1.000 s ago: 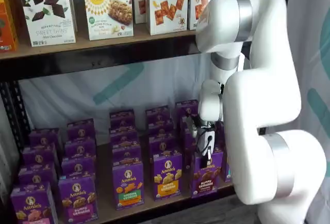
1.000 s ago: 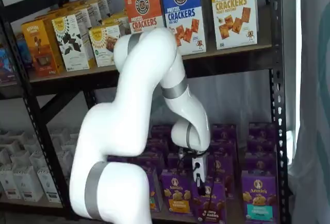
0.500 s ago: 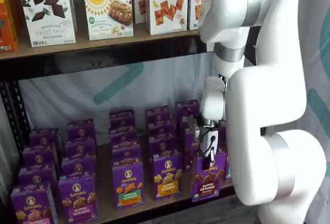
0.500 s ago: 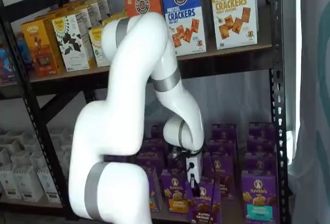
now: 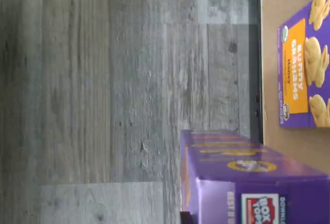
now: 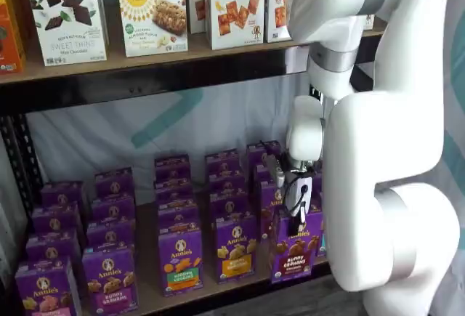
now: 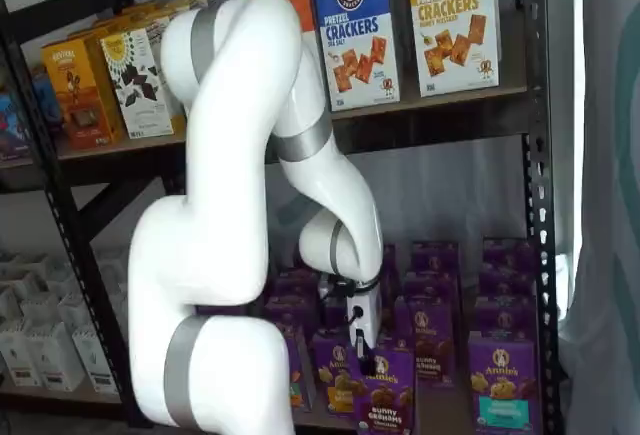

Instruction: Pick up the purple box with a brown patch in the center, on the bottom shelf, the fifth box from the left

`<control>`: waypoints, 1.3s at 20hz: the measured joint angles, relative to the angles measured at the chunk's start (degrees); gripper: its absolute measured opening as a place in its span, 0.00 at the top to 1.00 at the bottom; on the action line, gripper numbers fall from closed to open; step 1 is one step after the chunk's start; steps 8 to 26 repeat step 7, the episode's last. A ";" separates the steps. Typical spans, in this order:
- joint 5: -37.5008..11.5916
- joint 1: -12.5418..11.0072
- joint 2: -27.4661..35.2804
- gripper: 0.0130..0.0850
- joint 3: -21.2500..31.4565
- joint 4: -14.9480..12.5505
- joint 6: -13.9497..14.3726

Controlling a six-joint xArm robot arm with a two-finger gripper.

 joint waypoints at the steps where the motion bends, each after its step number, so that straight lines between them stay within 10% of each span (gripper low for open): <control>1: 0.34 0.13 -1.30 0.67 0.88 -0.01 0.18; 26: 2.90 0.75 -7.30 0.67 4.29 1.29 -0.18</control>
